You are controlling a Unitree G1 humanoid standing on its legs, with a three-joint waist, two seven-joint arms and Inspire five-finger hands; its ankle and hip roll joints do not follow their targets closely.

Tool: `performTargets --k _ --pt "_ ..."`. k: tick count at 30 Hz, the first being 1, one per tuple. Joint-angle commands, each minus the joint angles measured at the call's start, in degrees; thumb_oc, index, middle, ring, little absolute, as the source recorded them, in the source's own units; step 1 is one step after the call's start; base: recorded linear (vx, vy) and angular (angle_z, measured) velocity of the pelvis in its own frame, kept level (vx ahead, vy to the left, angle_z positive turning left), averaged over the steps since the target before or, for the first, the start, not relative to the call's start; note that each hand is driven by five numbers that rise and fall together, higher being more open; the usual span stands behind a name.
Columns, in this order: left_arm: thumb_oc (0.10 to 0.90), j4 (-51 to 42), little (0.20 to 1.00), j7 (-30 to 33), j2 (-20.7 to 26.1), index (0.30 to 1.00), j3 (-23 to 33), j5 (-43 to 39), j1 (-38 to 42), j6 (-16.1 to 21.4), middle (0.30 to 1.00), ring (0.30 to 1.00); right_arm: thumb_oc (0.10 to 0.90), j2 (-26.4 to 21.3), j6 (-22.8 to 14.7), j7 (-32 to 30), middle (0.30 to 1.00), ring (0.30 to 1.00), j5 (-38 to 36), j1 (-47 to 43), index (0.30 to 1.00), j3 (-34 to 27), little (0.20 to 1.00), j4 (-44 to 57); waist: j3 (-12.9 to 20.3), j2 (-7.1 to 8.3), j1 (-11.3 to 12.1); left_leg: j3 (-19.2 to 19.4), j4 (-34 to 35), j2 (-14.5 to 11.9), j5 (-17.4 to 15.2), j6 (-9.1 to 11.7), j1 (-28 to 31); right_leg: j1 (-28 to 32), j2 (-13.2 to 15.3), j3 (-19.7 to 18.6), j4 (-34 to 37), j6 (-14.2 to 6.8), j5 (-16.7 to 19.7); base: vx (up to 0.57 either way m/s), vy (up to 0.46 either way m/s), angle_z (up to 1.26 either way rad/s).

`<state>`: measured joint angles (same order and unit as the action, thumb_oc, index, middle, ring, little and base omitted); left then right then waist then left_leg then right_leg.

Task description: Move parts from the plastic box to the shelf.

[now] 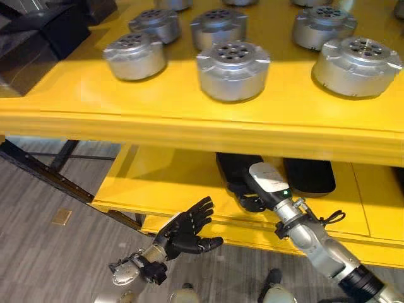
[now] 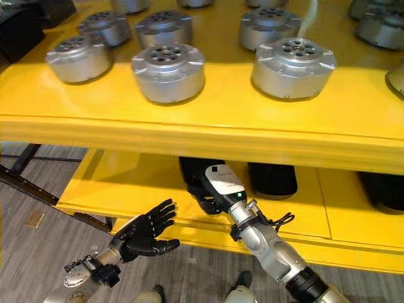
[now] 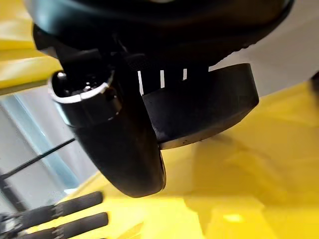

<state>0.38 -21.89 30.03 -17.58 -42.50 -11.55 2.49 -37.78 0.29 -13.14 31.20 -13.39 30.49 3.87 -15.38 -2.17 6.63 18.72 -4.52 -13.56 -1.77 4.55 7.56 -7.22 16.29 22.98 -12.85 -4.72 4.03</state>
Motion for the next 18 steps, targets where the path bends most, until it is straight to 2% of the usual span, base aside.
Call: performTargets --k 1,3,8,9,10,12,13,14,15,16,17,18 --pt "0.900 -8.44 1.000 -1.59 2.34 1.000 3.47 -2.09 0.97 4.37 1.000 1.000 0.400 4.31 -1.73 -5.31 0.300 0.300 -2.26 -8.34 0.300 -2.42 0.300 6.59 4.67 2.62 2.67 1.45 -4.32 5.83 -7.94 -3.72 -0.86 4.26 3.31 3.74 1.47 -4.99 -3.05 0.18 -0.217 0.13" --pt "0.900 -7.95 1.000 -1.18 2.29 1.000 3.06 -1.17 0.31 4.88 1.000 1.000 0.400 4.68 -2.23 -6.37 0.300 0.300 -2.57 -9.16 0.300 -2.01 0.300 5.44 4.74 2.21 2.75 1.37 -4.40 4.75 -7.48 -3.47 -1.47 3.52 2.85 3.95 -0.40 -3.93 -4.92 0.11 -0.177 0.20" --pt "0.900 -7.63 1.000 -1.12 2.23 1.000 3.42 -1.42 0.42 5.45 1.000 1.000 0.400 5.48 -3.00 -6.16 0.300 0.300 -2.16 -10.46 0.300 -1.32 0.300 5.13 4.71 1.66 2.85 1.49 -4.85 3.86 -7.41 -3.19 -2.08 1.63 3.15 4.45 -3.17 -3.12 -6.37 0.05 -0.135 0.20" --pt "0.900 -7.60 1.000 -1.46 2.07 1.000 3.25 -1.86 1.06 4.98 1.000 1.000 0.400 5.48 -1.73 -6.04 0.300 0.300 -1.56 -11.21 0.300 -1.03 0.300 5.25 5.05 1.40 2.73 3.41 -6.47 3.22 -7.98 -3.01 -2.07 1.43 3.53 6.20 -4.08 -2.32 -7.04 0.08 -0.085 0.22" --pt "0.900 -7.63 1.000 -1.49 2.02 1.000 3.12 -2.01 1.23 4.65 1.000 1.000 0.400 5.50 -1.49 -6.14 0.300 0.300 -1.53 -11.28 0.300 -0.97 0.300 5.14 5.26 1.19 2.66 2.98 -6.85 3.00 -8.89 -2.69 -1.70 1.62 3.44 5.69 -4.64 -2.87 -7.94 0.08 -0.128 0.41" --pt "0.900 -7.56 1.000 -1.96 1.24 1.000 1.42 -1.36 2.78 3.16 1.000 1.000 0.400 5.72 0.85 -6.53 0.300 0.300 -2.42 -13.17 0.300 -0.87 0.300 4.45 5.68 1.35 1.99 6.30 -10.27 -0.59 -8.75 -1.41 -2.08 1.92 3.62 7.15 -5.12 -1.34 -8.77 0.01 -0.076 0.50" --pt "0.900 -7.52 1.000 -2.21 1.04 1.000 0.89 -0.61 3.04 3.17 1.000 1.000 0.400 5.84 0.92 -6.55 0.300 0.300 -2.67 -13.79 0.300 -0.78 0.300 4.03 5.80 1.35 1.97 6.61 -10.72 -1.48 -7.98 -0.94 -2.24 2.05 3.46 7.32 -5.13 -0.99 -9.07 -0.04 -0.030 0.49" --pt "0.900 -7.33 1.000 -2.33 0.78 1.000 0.36 -0.04 3.33 3.49 1.000 1.000 0.400 6.02 0.77 -6.66 0.300 0.300 -2.80 -14.52 0.300 -0.57 0.300 3.24 5.89 1.18 1.96 6.64 -11.06 -2.44 -6.74 -0.27 -2.51 2.20 3.00 7.44 -5.05 -0.54 -9.45 -0.06 0.087 0.43" --pt "0.900 -6.52 1.000 -1.70 0.19 1.000 -1.15 0.79 3.72 4.77 1.000 1.000 0.400 6.31 0.04 -6.71 0.300 0.300 -2.96 -16.29 0.300 0.27 0.300 1.72 6.23 0.63 1.92 6.47 -10.46 -5.17 -2.22 1.70 -3.09 2.55 2.19 7.42 -4.62 0.28 -10.31 -0.06 0.122 0.35" --pt "0.900 -6.18 1.000 -1.24 0.01 1.000 -1.47 0.48 3.81 5.13 1.000 1.000 0.400 6.30 -0.20 -6.40 0.300 0.300 -2.78 -16.79 0.300 0.58 0.300 1.38 6.36 0.45 1.83 6.52 -9.77 -5.76 -1.30 2.15 -3.00 2.54 2.08 7.43 -4.54 0.39 -10.52 -0.06 0.147 0.09" --pt "0.900 -5.82 1.000 -0.77 -0.44 1.000 -1.78 0.24 4.06 5.47 1.000 1.000 0.400 6.38 -0.16 -6.16 0.300 0.300 -2.70 -17.44 0.300 1.08 0.300 1.12 6.48 0.10 1.78 6.18 -8.81 -6.79 1.30 3.17 -3.09 2.51 1.73 7.12 -4.28 0.54 -10.64 -0.07 0.258 -0.02" --pt "0.900 -5.18 1.000 0.49 -1.32 1.000 -2.74 -0.09 4.48 6.62 1.000 1.000 0.400 6.52 0.05 -5.50 0.300 0.300 -2.42 -18.59 0.300 2.28 0.300 1.19 6.69 -0.42 1.47 5.30 -7.39 -9.54 6.44 5.03 -3.83 2.47 1.49 6.02 -3.94 0.66 -11.18 -0.06 0.246 -0.08"
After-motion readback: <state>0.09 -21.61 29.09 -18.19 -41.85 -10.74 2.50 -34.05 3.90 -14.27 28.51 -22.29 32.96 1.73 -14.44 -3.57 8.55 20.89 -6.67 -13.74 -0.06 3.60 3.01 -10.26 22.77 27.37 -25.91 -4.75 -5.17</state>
